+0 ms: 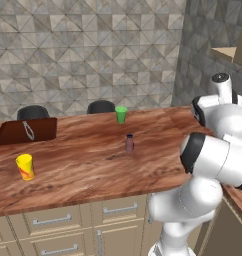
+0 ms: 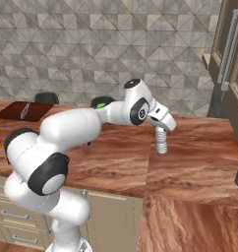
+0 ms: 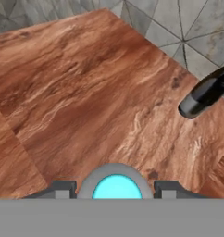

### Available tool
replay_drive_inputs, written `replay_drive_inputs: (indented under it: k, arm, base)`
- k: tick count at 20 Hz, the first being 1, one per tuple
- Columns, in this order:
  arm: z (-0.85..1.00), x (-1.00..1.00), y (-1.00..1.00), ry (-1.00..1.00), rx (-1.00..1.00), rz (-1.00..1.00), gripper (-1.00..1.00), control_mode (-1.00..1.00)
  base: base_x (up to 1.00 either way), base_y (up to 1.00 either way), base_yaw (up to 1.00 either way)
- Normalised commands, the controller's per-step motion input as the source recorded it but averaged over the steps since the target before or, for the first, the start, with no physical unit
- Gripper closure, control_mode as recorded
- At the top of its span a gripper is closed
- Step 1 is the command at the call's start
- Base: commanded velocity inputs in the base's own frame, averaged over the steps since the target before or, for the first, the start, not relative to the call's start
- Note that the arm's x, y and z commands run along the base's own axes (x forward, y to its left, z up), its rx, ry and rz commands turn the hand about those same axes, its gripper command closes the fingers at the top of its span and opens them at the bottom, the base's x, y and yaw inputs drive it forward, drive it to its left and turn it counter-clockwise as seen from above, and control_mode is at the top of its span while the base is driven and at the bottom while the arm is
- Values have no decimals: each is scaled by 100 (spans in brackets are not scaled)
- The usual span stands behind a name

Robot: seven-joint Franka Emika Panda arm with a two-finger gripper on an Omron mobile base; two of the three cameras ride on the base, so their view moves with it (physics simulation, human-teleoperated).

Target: Place the drinks on the dining counter in a tight cluster.

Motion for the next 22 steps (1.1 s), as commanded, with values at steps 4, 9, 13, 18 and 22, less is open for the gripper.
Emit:
replay_drive_inputs:
  k: [4,9,13,18,22]
  arm:
    - [3,0,62,-1,3,6,100,-100]
    - [-2,0,66,-8,2,5,100,-100]
    - [-2,2,68,-1,8,5,100,-100]
    - [-2,16,69,0,6,5,100,-100]
    - [0,16,67,0,6,7,100,-100]
  base:
    - [0,0,0]
    - [0,0,0]
    - [0,0,0]
    - [0,0,0]
    - [0,0,0]
